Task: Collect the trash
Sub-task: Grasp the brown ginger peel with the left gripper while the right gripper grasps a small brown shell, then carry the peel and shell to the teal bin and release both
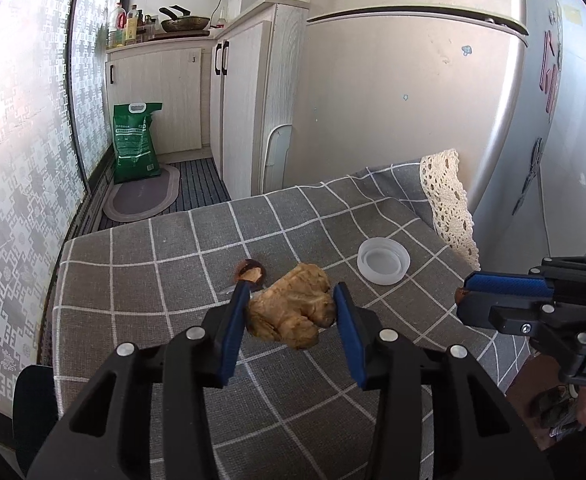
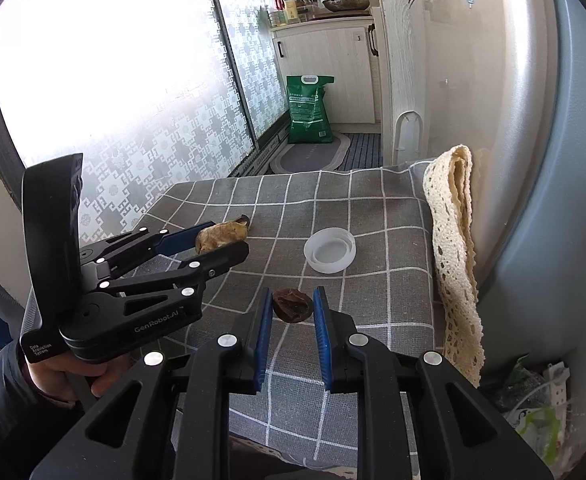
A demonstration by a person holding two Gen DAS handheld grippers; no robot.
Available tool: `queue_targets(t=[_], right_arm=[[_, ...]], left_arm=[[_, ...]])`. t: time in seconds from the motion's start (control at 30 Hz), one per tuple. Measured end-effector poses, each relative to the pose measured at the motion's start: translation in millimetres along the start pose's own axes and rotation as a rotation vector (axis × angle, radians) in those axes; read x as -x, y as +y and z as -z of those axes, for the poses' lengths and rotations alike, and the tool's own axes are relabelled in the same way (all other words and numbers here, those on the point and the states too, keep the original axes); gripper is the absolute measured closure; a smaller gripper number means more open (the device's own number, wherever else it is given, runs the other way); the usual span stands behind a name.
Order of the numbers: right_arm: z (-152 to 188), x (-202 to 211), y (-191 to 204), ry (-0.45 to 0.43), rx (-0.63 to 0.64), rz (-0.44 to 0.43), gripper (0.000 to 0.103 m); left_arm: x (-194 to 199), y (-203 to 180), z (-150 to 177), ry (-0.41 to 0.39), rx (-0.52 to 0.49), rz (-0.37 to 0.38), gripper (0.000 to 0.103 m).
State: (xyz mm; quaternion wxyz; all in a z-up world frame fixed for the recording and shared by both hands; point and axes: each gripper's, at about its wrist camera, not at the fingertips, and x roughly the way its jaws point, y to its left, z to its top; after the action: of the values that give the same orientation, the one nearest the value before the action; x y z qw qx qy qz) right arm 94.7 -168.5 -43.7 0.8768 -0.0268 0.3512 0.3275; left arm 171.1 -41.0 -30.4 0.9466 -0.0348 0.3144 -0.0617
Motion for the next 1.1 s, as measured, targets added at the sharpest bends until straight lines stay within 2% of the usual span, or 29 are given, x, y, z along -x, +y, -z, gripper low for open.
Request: queue_targets(t=[0.53, 0.77, 0.93, 1.1], right_arm=[[-21, -35, 63, 0.042, 0.092, -0.033, 0.083], [-30, -48, 101, 0.055, 0.139, -0.066, 0.083], [-39, -54, 132, 0.053, 0.177, -0.1, 0.083], [-48, -61, 160, 0.051, 0.207, -0.129, 0.083]], left_arm=[[56, 71, 6, -0.093, 0.096, -0.037, 0.057], [79, 110, 15, -0.12, 0.145, -0.089, 0.057], [85, 142, 29, -0.1, 0.186, -0.142, 0.057], [84, 174, 51, -0.035, 0.212, -0.195, 0.057]])
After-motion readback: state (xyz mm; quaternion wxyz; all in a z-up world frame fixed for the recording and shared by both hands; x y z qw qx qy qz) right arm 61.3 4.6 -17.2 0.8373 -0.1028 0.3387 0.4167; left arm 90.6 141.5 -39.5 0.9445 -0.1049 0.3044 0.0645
